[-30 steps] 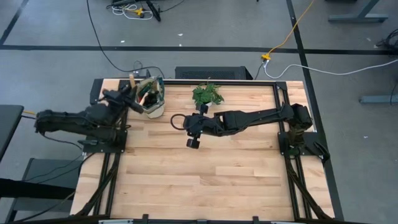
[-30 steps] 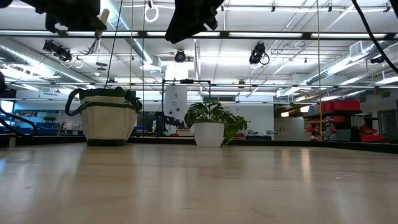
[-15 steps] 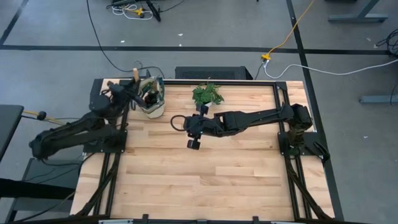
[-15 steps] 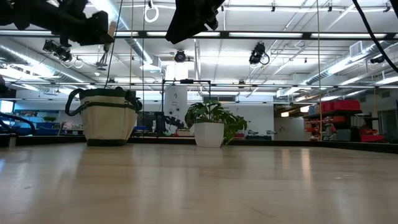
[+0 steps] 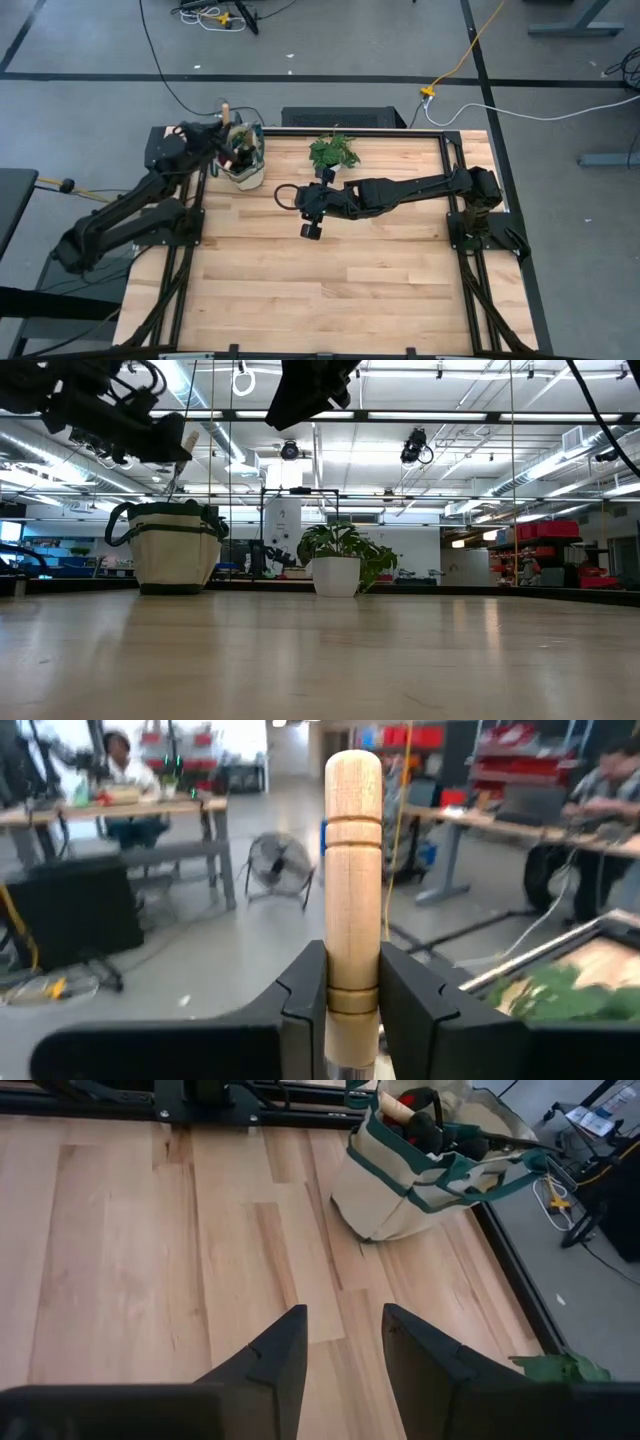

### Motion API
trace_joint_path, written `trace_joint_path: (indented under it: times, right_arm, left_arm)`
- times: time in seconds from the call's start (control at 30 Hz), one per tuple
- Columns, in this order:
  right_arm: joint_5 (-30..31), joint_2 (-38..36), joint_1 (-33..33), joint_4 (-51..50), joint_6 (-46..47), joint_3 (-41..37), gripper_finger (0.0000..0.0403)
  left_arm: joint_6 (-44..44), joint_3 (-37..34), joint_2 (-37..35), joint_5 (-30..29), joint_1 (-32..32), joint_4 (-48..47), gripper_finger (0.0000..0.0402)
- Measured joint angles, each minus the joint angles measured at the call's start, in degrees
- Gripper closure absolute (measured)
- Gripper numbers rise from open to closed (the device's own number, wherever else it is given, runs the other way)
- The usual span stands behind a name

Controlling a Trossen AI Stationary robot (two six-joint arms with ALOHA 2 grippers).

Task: Pick & Place Garden tools in Gardening bag
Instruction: Put the light brown hand rake into the green gardening bag

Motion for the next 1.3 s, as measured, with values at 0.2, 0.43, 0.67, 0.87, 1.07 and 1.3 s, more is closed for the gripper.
trace_joint_path:
  times: [0.2,0.43,0.67,0.87,1.07,1.3]
  right_arm:
    - [0.0,0.0,0.0,0.1,-0.2,0.0,0.0271]
    - [0.0,0.0,0.0,0.1,-0.1,0.0,0.0271]
    - [0.0,0.0,0.0,0.1,-0.1,0.0,0.0271]
    - [0.0,0.0,0.0,0.1,0.0,0.0,0.0271]
    - [0.0,0.0,0.0,0.0,0.0,0.0,0.0271]
    - [0.0,0.0,0.0,0.0,0.0,0.0,0.0271]
  left_arm:
    - [0.3,0.0,5.3,5.5,3.2,1.9,0.0330]
    - [0.8,0.0,10.1,8.8,5.9,2.3,0.0330]
    - [2.3,0.0,14.1,10.5,7.6,2.0,0.0330]
    - [3.1,0.1,16.5,12.7,7.9,1.2,0.0330]
    - [5.1,0.1,17.2,12.7,7.9,-2.7,0.0330]
    - [4.9,0.1,17.2,12.7,7.9,-2.8,0.0329]
